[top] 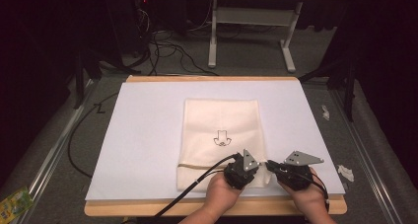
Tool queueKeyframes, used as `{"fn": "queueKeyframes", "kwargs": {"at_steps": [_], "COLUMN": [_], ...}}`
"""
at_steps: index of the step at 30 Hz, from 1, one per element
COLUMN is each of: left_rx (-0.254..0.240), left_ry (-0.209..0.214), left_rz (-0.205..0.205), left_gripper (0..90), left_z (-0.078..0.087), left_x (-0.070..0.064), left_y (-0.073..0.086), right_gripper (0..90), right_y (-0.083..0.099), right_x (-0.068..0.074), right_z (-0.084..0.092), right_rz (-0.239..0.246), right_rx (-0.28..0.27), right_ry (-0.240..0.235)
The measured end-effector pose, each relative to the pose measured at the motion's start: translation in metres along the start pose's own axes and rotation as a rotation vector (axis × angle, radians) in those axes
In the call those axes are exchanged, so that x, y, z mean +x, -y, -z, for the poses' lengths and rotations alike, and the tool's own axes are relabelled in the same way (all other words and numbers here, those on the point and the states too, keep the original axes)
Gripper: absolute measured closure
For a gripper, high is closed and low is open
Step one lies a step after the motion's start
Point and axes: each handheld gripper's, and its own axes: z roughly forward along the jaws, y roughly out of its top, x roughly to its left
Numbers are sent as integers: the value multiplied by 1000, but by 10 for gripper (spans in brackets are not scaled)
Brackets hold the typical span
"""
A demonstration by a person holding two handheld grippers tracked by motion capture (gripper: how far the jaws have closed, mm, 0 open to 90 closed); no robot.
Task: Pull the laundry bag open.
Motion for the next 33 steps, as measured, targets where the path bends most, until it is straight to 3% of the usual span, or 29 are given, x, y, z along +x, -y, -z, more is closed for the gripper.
{"fn": "queueKeyframes", "kwargs": {"at_steps": [11, 20, 30, 33], "left_rx": [3, 11, 3, 13], "left_ry": [-24, -33, -32, -52], "left_rz": [31, 22, 17, 37], "left_gripper": [878, 877, 878, 879], "left_z": [12, 27, 32, 34], "left_x": [15, 20, 24, 28], "left_y": [11, 17, 20, 24], "right_gripper": [857, 857, 859, 863], "right_y": [3, -1, -4, -5], "right_x": [-14, -6, -1, 0], "right_z": [7, 5, 4, 3], "right_rz": [-48, -14, 0, -3], "right_rx": [-22, -21, -17, -12], "right_ry": [21, 11, 8, 21]}}
